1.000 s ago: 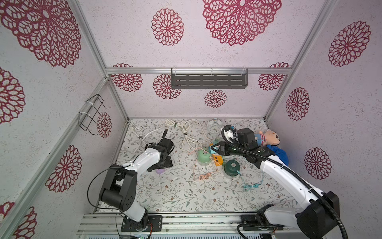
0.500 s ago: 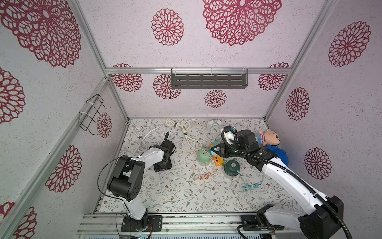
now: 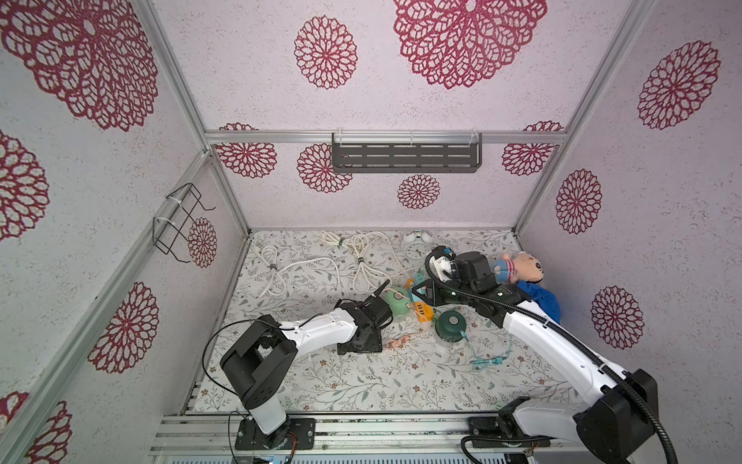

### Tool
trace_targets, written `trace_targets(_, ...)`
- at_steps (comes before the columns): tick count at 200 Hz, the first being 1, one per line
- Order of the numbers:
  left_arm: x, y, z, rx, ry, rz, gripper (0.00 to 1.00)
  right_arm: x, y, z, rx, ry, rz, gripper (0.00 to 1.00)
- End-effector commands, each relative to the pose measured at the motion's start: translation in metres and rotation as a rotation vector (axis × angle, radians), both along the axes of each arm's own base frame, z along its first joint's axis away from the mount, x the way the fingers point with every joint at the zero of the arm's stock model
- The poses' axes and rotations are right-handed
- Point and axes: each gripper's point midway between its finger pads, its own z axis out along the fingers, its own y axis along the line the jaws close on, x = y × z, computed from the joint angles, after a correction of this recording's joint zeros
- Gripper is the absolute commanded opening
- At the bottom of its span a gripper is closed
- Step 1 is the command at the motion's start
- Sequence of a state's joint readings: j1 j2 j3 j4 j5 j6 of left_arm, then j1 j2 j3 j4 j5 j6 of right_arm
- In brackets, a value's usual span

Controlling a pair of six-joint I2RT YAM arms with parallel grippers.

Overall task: Charge the cordless meat grinders
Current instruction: Move the socket to the center of the board.

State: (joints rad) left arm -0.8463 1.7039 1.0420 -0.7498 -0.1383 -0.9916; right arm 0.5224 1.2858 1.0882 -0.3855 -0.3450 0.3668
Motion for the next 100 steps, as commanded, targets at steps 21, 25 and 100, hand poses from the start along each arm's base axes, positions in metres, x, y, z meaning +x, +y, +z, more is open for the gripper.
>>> trace_targets(21, 0.010, 0.013, 0.050, -0.046, -0.116, 0.090, 0.95, 0.007, 0.012, 0.016, -0.041, -0.068, 0.035, 0.00)
trace_targets(25, 0.009, 0.016, 0.054, -0.045, -0.123, 0.091, 0.95, 0.007, 0.013, 0.016, -0.045, -0.068, 0.037, 0.00)
trace_targets(100, 0.028, 0.030, 0.122, -0.361, -0.297, 0.139, 0.85, 0.016, 0.068, 0.043, 0.013, -0.066, 0.095, 0.00)
